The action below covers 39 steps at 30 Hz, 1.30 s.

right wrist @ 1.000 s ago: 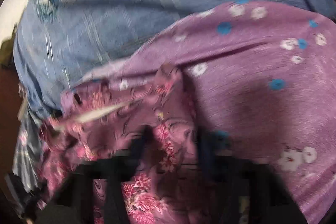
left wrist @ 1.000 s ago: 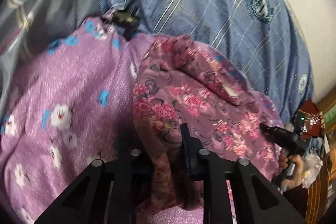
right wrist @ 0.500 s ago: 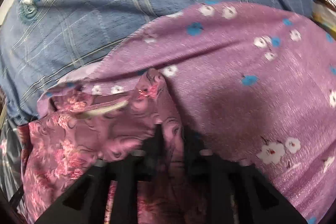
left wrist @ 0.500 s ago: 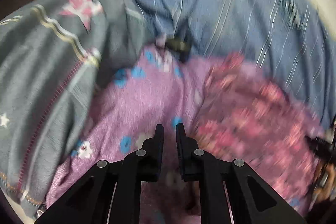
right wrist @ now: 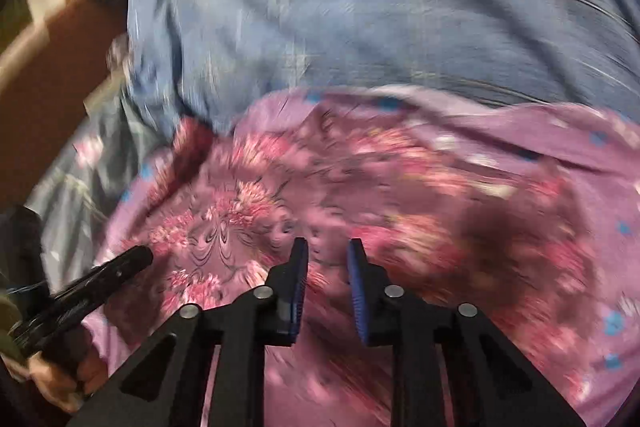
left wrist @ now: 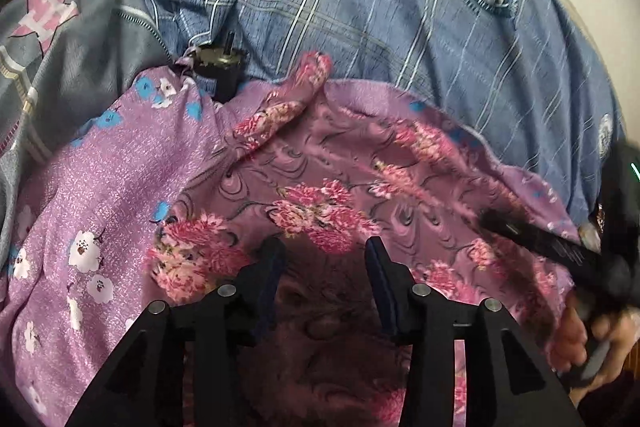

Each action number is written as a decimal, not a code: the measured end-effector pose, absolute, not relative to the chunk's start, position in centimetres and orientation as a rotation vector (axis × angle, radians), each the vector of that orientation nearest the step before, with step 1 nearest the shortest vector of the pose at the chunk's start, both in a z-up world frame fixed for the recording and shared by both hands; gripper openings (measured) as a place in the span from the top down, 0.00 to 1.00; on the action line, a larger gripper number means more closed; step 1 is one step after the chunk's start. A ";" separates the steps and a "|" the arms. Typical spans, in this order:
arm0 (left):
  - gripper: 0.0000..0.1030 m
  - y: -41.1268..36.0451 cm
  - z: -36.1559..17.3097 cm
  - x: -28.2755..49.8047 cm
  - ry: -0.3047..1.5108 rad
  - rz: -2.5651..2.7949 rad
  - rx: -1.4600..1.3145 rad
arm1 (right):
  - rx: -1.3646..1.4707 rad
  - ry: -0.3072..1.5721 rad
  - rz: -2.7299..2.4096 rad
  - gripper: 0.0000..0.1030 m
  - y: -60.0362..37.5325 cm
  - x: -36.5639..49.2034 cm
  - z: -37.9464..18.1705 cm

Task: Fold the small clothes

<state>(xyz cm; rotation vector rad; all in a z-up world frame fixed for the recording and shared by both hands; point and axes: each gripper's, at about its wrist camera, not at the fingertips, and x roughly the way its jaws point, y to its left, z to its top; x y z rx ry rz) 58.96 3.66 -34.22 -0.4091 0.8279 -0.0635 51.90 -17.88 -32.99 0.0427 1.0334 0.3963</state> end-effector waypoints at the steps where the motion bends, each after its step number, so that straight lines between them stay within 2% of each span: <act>1: 0.59 3.8 -34.2 59.4 0.835 -0.057 -0.412 | 0.064 1.086 0.405 0.83 -16.6 53.7 -34.1; 3: 0.59 4.5 -34.1 59.8 0.835 -0.038 -0.431 | 0.065 1.180 0.383 0.83 -15.0 57.0 -36.4; 4: 0.59 5.1 -34.0 60.1 0.833 -0.024 -0.438 | 0.041 1.201 0.347 0.87 -14.2 58.7 -37.4; 7: 0.59 7.6 -34.6 61.3 0.837 0.107 -0.446 | 0.059 1.153 0.248 0.88 -14.1 62.9 -38.2; 10: 0.59 10.0 -36.0 62.0 0.884 0.189 -0.540 | 0.167 1.095 0.162 0.81 -16.5 64.0 -37.1; 14: 0.60 10.7 -34.2 61.2 0.821 0.207 -0.587 | 0.248 1.008 0.213 0.79 -21.0 60.0 -33.2; 16: 0.55 9.7 -33.0 60.5 0.771 0.181 -0.569 | 0.199 0.943 0.211 0.78 -23.8 56.1 -30.8; 18: 0.54 7.6 -32.1 59.8 0.752 0.100 -0.542 | 0.184 0.929 0.224 0.75 -26.4 52.6 -29.5; 26: 0.50 -0.7 -32.4 59.2 0.819 -0.105 -0.378 | 0.203 0.950 0.243 0.74 -30.1 40.9 -30.1; 29: 0.51 -1.4 -35.0 60.0 0.948 -0.044 -0.298 | 0.177 1.034 0.187 0.75 -30.4 40.3 -32.9; 31: 0.52 -1.9 -35.4 60.2 0.969 -0.045 -0.212 | 0.146 1.132 0.190 0.78 -30.8 40.2 -35.1; 34: 0.58 -2.7 -35.9 59.3 0.987 -0.072 -0.045 | 0.131 1.117 0.229 0.79 -31.6 39.5 -34.3; 38: 0.60 -2.8 -35.8 58.8 0.965 -0.127 -0.002 | 0.204 1.028 0.242 0.74 -33.7 41.0 -31.7; 39: 0.61 -2.5 -35.6 59.1 0.960 -0.134 -0.034 | 0.231 0.995 0.222 0.69 -34.3 41.9 -31.0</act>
